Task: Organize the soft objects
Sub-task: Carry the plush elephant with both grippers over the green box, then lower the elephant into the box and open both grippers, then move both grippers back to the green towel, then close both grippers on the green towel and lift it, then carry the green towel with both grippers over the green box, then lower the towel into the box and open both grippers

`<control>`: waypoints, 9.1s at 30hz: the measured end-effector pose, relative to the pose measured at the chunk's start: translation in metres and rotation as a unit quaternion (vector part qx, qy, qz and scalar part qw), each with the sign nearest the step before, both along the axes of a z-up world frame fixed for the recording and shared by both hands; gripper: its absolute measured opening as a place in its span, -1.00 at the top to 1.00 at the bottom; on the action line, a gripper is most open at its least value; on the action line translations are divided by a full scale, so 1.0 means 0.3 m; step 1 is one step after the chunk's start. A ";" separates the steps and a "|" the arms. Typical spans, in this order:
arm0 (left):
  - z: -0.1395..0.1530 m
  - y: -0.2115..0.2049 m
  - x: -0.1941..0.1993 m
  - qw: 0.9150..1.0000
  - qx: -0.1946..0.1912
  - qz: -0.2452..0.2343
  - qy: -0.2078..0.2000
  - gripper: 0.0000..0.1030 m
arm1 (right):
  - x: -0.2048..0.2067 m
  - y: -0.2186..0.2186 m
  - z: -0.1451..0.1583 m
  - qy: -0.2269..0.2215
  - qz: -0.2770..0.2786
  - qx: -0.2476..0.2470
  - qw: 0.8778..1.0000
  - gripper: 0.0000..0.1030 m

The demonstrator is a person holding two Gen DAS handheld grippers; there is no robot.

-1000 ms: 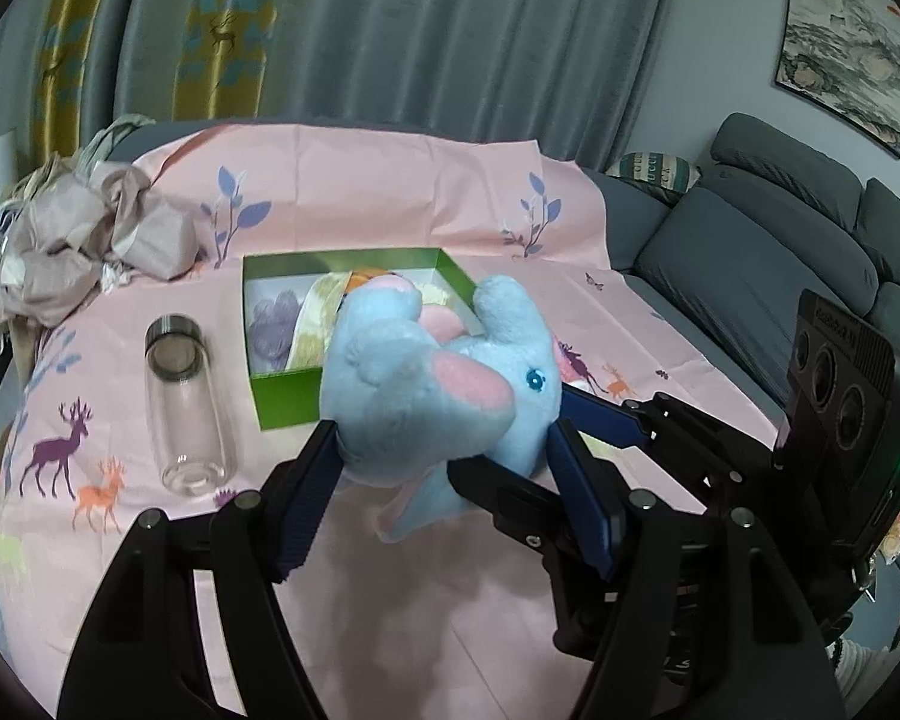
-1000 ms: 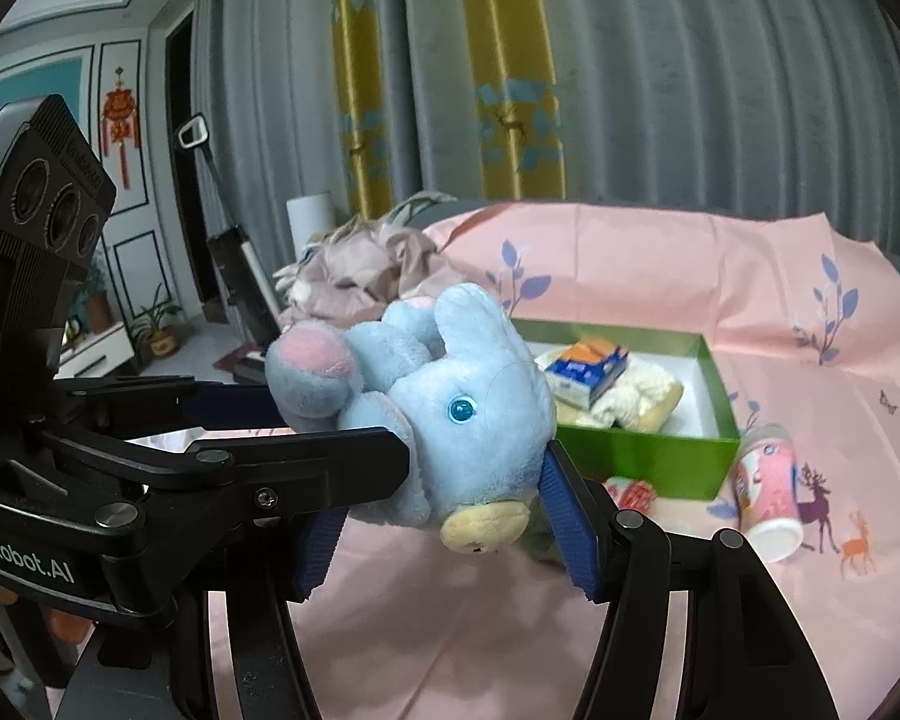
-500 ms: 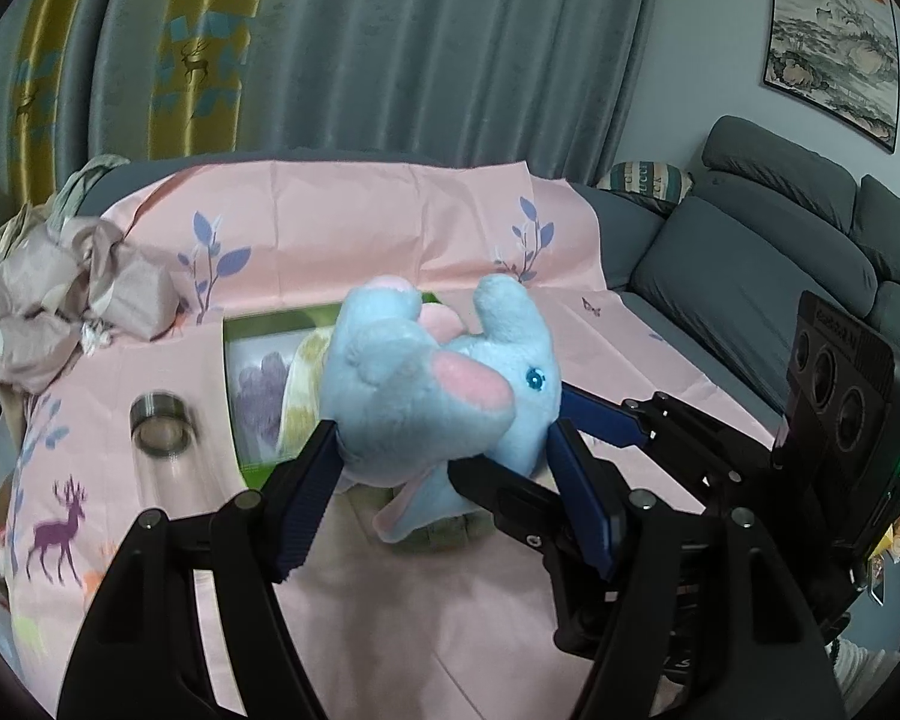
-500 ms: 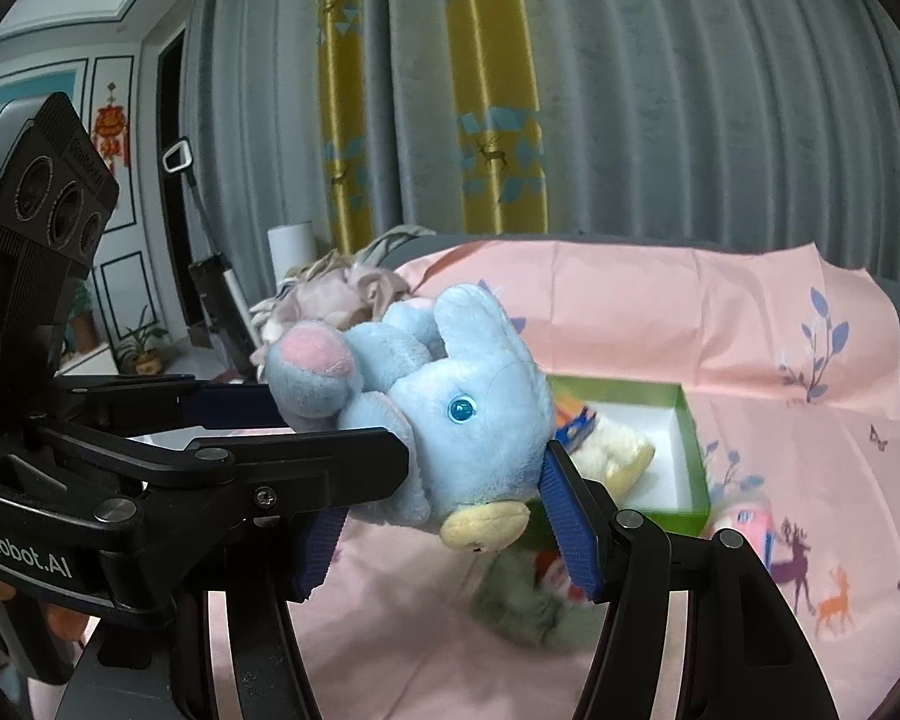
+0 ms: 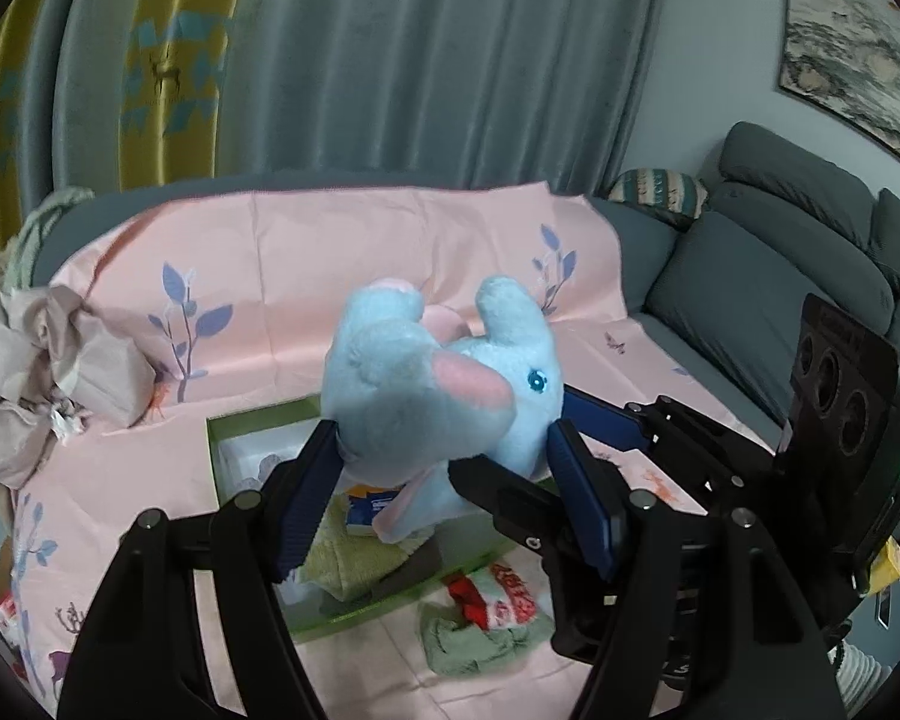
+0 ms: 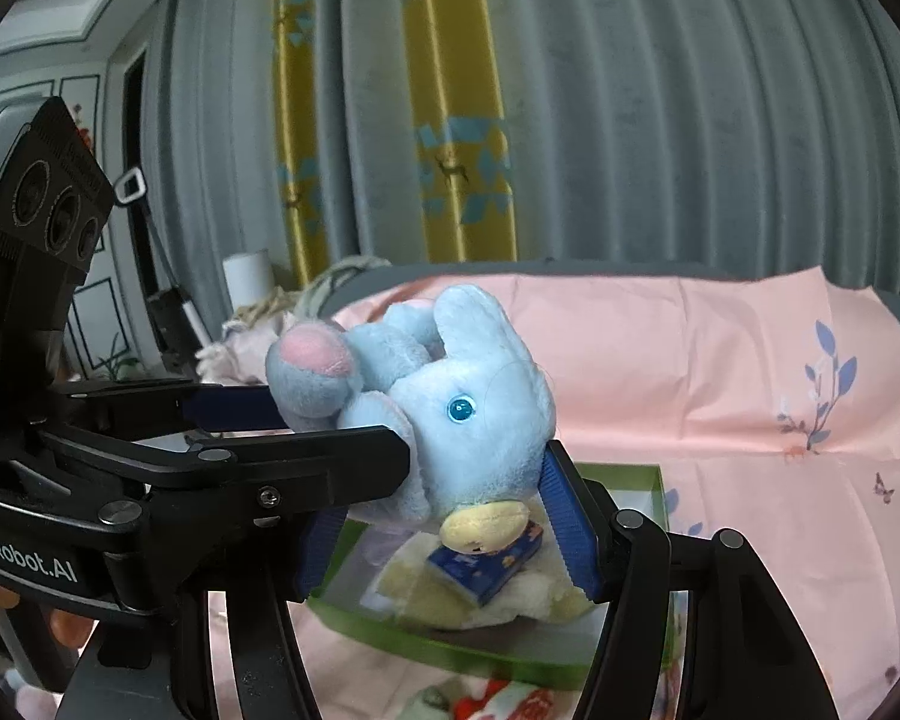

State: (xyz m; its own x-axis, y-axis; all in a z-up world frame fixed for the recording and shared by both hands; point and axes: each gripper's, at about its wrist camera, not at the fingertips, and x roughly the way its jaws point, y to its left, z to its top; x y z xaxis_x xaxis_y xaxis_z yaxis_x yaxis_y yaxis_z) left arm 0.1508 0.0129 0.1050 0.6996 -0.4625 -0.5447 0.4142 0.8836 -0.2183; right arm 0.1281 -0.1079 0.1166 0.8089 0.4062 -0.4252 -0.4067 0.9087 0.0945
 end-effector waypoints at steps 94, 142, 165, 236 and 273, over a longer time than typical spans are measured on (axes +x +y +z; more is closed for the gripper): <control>-0.461 0.164 -0.457 0.984 0.025 0.095 0.147 -0.98 | -0.452 -0.167 -0.359 0.202 -0.107 -0.065 0.971 -0.63; -0.539 -0.140 -0.101 0.987 0.027 -0.008 0.161 -0.75 | -0.204 -0.154 -0.515 0.237 -0.036 -0.036 0.970 -0.63; -0.525 -0.121 -0.204 0.981 -0.051 -0.066 0.176 0.53 | -0.282 -0.097 -0.466 0.200 0.021 -0.032 0.979 0.65; -0.087 -0.093 0.099 0.999 -0.009 -0.005 0.041 0.52 | 0.033 -0.033 -0.066 0.044 -0.007 -0.018 0.999 0.65; -0.363 -0.244 0.256 0.991 0.091 0.012 0.100 -0.67 | 0.179 -0.150 -0.346 0.143 -0.102 -0.104 0.979 0.02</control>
State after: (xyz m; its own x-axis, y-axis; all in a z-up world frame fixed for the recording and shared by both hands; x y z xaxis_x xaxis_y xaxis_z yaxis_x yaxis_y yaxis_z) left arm 0.2278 -0.0602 -0.0040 0.5791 -0.3281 -0.7463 0.3577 0.9249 -0.1290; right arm 0.1818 -0.1530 0.0129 0.6994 0.1293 -0.7029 -0.1994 0.9797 -0.0182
